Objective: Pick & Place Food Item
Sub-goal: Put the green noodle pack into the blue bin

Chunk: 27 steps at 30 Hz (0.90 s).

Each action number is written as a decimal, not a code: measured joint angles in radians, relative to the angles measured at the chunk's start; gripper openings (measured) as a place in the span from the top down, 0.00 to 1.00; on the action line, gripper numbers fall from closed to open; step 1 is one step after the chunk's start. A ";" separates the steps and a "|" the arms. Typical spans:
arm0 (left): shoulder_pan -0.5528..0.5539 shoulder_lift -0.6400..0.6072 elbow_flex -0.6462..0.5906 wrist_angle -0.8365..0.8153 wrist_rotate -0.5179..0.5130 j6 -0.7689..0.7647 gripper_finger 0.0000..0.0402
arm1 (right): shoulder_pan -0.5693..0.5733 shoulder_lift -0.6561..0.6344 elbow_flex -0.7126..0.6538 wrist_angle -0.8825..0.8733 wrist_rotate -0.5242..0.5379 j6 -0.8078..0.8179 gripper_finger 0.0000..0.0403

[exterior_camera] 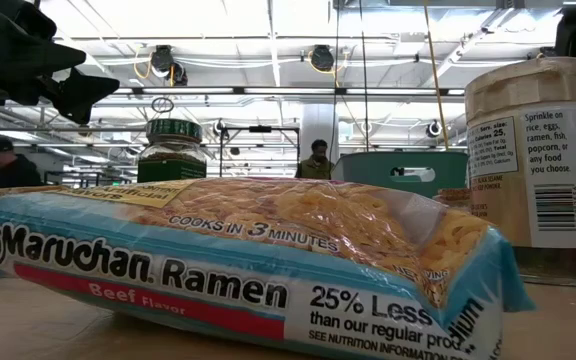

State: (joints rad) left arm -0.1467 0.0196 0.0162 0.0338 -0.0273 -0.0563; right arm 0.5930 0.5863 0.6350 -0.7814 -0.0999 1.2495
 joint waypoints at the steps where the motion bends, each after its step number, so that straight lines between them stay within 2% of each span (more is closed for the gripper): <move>1: 0.000 0.000 0.000 0.000 0.000 0.000 0.30 | 0.000 -0.007 0.000 0.024 0.007 -0.016 1.00; 13: 0.000 0.000 0.000 0.000 0.000 0.000 0.30 | -0.003 0.004 0.000 0.375 0.141 -0.393 1.00; 22: 0.000 0.000 0.000 0.000 0.000 0.000 0.30 | -0.013 0.096 0.000 0.705 0.336 -0.889 1.00; 27: 0.000 0.000 0.000 0.000 0.000 0.000 0.30 | -0.078 0.187 0.000 0.911 0.335 -1.179 1.00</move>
State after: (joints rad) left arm -0.1466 0.0193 0.0162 0.0337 -0.0273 -0.0563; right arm 0.5154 0.7733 0.6353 0.1300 0.2349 0.0710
